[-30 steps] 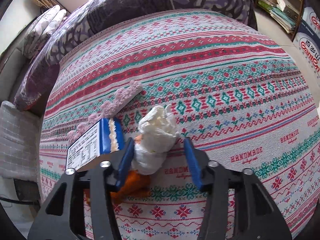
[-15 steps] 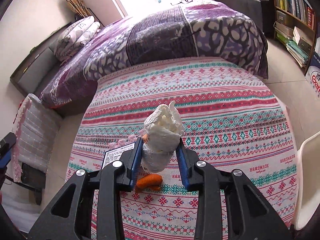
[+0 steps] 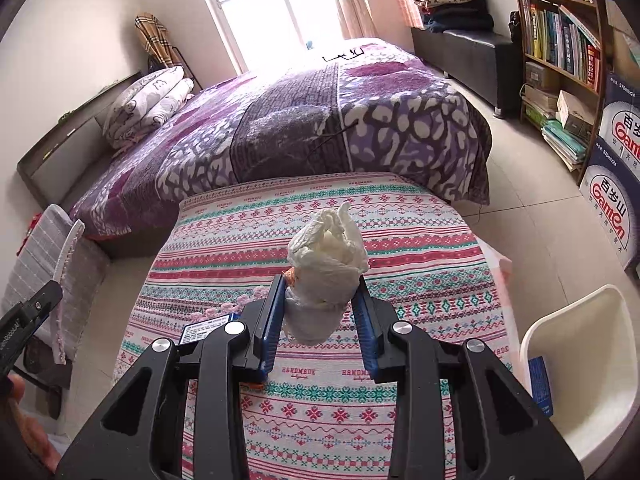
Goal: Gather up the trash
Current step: 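Carry both items over the bin and open the right gripper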
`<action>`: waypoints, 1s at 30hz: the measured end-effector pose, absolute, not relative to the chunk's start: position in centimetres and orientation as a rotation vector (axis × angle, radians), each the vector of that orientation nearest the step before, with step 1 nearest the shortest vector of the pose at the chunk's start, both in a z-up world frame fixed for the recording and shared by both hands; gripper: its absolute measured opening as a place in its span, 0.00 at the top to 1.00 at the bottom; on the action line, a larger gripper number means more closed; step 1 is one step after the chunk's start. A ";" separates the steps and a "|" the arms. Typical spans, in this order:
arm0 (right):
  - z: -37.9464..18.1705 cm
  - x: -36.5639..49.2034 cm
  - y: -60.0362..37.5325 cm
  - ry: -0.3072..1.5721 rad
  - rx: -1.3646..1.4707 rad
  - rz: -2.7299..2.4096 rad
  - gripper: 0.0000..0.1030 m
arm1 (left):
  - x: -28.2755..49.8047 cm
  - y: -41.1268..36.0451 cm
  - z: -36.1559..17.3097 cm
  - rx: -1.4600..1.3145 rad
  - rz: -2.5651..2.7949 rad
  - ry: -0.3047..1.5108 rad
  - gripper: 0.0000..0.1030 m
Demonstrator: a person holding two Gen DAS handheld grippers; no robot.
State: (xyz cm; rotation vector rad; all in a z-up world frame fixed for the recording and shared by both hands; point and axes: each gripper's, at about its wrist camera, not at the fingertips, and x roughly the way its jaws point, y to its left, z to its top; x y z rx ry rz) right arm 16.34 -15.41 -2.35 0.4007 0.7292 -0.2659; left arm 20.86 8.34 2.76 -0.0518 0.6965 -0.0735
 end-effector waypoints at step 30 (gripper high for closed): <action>-1.8 10.4 -22.1 0.667 0.336 -0.379 0.69 | 17.2 -1.6 0.9 0.086 -0.208 0.700 0.74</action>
